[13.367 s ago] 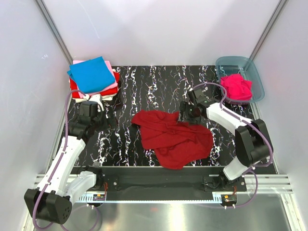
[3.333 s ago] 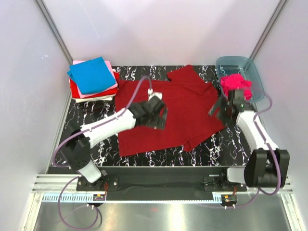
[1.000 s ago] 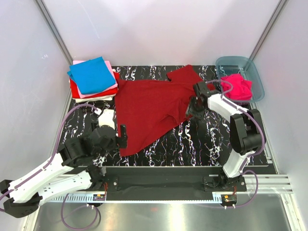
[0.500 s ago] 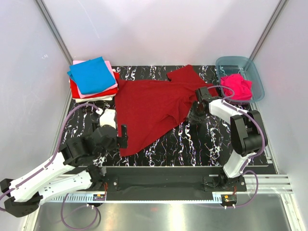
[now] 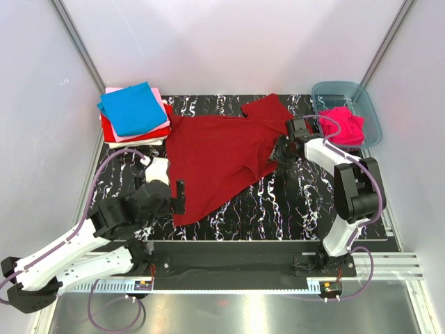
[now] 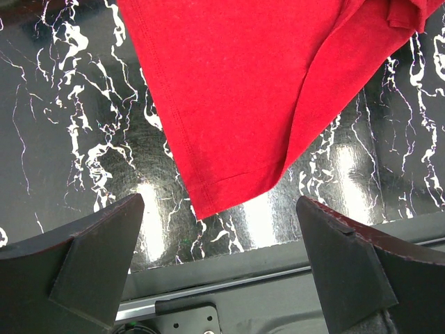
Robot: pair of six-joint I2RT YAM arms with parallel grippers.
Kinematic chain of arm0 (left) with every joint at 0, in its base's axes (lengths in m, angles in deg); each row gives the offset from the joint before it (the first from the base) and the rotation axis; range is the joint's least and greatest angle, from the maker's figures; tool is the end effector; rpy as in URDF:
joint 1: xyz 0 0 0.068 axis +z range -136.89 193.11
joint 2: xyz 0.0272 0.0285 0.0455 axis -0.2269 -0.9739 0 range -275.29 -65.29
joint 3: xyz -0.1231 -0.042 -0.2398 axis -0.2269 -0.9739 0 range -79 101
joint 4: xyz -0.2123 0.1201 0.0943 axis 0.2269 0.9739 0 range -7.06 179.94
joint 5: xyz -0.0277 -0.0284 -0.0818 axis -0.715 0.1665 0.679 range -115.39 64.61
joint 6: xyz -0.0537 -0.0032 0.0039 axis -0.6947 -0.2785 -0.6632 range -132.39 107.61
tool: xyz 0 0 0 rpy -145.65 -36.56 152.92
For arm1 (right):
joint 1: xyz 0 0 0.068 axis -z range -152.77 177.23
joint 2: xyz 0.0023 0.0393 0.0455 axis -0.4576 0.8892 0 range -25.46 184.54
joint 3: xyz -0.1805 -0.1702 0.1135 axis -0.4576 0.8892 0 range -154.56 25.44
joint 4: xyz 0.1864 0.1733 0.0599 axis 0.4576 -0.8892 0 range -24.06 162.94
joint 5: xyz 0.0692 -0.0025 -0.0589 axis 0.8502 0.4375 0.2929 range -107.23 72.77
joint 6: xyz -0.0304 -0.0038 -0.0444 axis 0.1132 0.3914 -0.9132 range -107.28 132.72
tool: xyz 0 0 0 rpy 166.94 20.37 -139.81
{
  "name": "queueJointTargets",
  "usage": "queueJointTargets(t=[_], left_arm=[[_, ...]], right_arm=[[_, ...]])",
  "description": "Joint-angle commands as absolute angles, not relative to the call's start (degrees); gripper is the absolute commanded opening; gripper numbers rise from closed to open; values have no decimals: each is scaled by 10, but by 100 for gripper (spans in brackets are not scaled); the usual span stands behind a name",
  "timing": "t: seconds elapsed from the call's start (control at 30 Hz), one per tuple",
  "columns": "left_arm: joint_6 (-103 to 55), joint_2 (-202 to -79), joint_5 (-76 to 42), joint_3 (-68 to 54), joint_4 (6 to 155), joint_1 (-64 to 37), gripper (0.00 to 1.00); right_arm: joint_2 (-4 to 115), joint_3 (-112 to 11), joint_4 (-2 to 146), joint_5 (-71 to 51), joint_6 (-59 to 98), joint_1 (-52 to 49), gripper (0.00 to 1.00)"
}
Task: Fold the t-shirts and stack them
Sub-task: Flatten the tshirt out
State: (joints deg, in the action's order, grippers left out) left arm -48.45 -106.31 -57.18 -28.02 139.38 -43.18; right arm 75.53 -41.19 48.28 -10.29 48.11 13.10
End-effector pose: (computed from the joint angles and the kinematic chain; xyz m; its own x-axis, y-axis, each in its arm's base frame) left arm 0.0841 -0.0925 0.3126 -0.6231 0.0324 -0.7815 0.1721 0.9803 -0.0966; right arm 0.3507 0.0928 0.1901 -0.8531 0.3781 -0.3595 0.2349 0.8936 0.3826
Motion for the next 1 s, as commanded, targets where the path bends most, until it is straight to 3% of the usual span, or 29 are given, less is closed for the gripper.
queueJointTargets(t=[0.0, 0.27, 0.47, 0.67, 0.97], left_arm=[[-484, -1065, -594, -278, 1372, -430, 99], [-485, -1069, -593, -278, 1372, -430, 99], [-484, -1070, -594, -278, 1371, -427, 99], [-485, -1071, -595, -278, 1371, -425, 99], [-479, -1099, -582, -275, 1372, -413, 99]], right_arm=[[782, -439, 504, -88, 471, 137, 50], [813, -450, 519, -77, 472, 143, 29], [811, -459, 504, -74, 459, 146, 0], [733, -437, 421, -140, 459, 146, 0], [397, -275, 316, -216, 515, 151, 0]])
